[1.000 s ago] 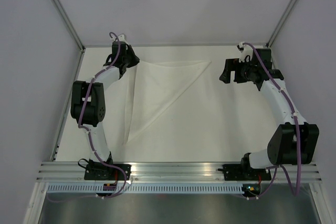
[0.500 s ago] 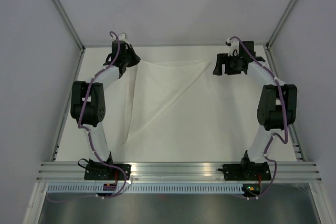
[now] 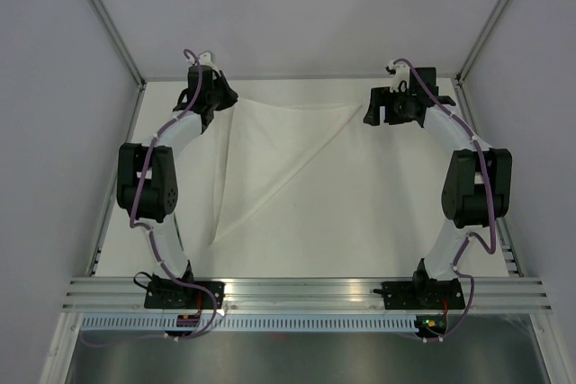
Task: Fold the napkin, place the utensils inside, and roll it up
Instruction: Fold the napkin at the center of the board.
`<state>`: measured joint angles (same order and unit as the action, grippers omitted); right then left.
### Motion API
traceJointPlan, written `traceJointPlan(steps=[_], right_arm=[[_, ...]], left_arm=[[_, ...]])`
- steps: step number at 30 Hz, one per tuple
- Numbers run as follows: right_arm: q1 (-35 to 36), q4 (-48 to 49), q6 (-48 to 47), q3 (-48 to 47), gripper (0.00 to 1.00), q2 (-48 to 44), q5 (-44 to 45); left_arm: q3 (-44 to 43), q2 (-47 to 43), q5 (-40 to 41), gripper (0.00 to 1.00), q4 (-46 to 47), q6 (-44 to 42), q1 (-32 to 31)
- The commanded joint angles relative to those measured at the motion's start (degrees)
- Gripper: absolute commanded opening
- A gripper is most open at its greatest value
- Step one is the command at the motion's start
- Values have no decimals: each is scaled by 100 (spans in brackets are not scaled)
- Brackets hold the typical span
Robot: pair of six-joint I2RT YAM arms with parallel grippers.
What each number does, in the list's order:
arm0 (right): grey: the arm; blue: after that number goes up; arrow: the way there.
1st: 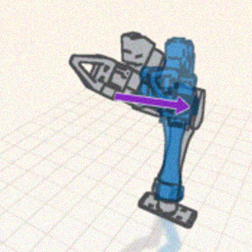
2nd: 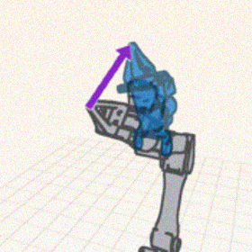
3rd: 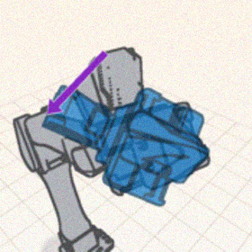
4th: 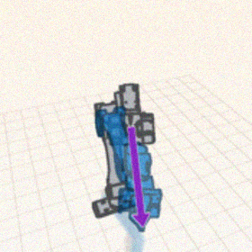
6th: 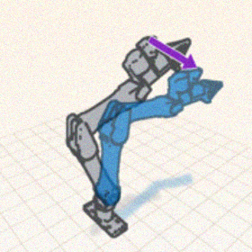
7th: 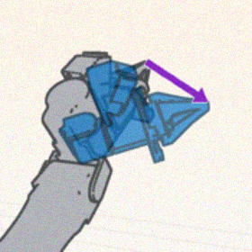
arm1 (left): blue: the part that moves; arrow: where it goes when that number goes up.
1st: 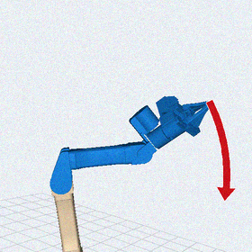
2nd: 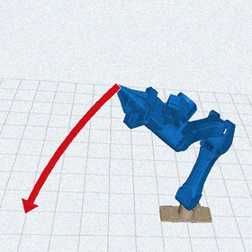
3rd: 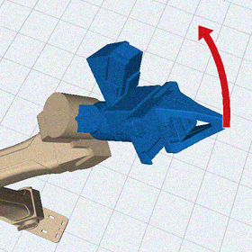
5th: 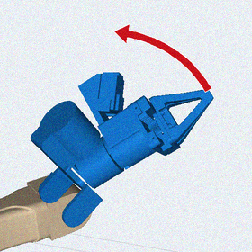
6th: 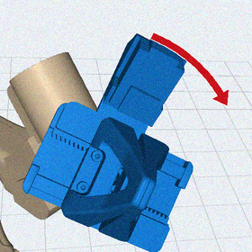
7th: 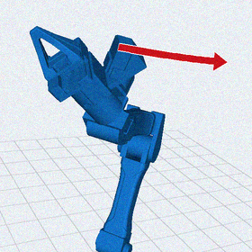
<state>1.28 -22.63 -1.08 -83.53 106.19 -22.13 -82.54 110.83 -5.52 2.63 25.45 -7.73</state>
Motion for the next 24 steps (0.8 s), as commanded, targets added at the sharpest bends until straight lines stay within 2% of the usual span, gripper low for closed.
traceJointPlan(steps=[1,24], right_arm=[[-5,154,73,-6,88,-230,16],[-5,127,64,56,87,-204,-11]], left_arm=[[-60,-395,200,2,53,-216,26],[89,-457,534,2,53,-67,192]])
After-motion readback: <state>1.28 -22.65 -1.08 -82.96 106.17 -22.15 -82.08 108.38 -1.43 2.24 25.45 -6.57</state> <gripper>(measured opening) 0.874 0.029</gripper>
